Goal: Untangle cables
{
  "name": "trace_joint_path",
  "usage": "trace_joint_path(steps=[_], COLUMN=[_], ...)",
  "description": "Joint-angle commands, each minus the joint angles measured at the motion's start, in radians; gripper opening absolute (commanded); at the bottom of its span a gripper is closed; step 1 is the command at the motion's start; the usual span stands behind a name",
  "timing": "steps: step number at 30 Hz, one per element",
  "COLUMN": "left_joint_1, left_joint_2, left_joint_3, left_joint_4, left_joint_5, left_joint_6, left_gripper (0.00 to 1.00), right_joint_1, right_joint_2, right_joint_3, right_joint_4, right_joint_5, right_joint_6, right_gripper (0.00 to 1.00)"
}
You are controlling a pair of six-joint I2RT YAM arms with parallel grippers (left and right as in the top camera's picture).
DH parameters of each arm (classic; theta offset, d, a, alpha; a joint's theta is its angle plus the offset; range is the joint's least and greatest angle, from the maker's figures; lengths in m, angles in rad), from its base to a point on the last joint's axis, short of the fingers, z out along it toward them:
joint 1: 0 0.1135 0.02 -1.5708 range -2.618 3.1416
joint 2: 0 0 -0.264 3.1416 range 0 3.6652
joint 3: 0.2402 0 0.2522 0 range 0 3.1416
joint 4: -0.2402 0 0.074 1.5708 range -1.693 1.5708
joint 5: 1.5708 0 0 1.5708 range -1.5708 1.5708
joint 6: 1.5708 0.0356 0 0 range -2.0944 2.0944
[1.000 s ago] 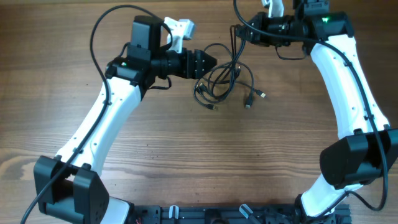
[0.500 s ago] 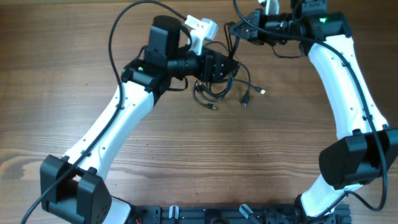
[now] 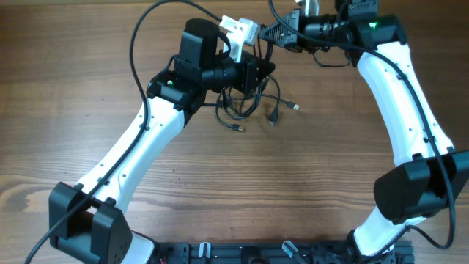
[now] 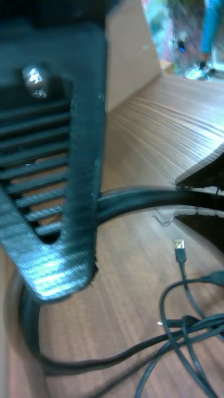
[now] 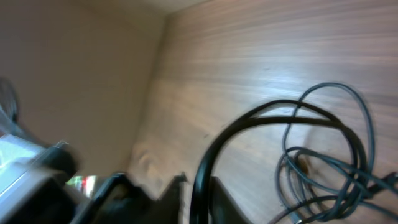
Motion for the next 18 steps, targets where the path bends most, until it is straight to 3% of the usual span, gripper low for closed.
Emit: trace_joint_path(steps=[1,3,7,13,18], left_joint_1=[0.017,0.036,0.089,0.149,0.152], left_joint_2=[-0.05,-0.09,-0.147,-0.159,-0.159], left_joint_3=[0.004,0.004,0.003,0.003,0.003], left_joint_4=[0.093,0.181,0.294,0.3,0.3], left_joint_5=[0.0,-0.001,-0.001,-0.024,-0.117], left_joint_6=[-0.315,-0.502,-0.779,-1.065,-1.073], left_gripper=[0.04,0.04,0.04,0.04,0.04], right_joint_1=[-0.015,-0.024,-0.044,-0.046,-0.041], right_joint_2=[-0.008,-0.006,-0.004,-0.002,0.0], right_joint_3=[0.021,0.021,0.021,0.02,0.02], right_joint_4=[0.006,0.008,-0.008,-0.093,-0.179], right_joint_5=[0.163,0.185,0.24,0.306,0.305], right_joint_6=[0.048,0.051,0.05,-0.018,-0.121], right_gripper=[0.51,0.74,0.99,1.0,1.0])
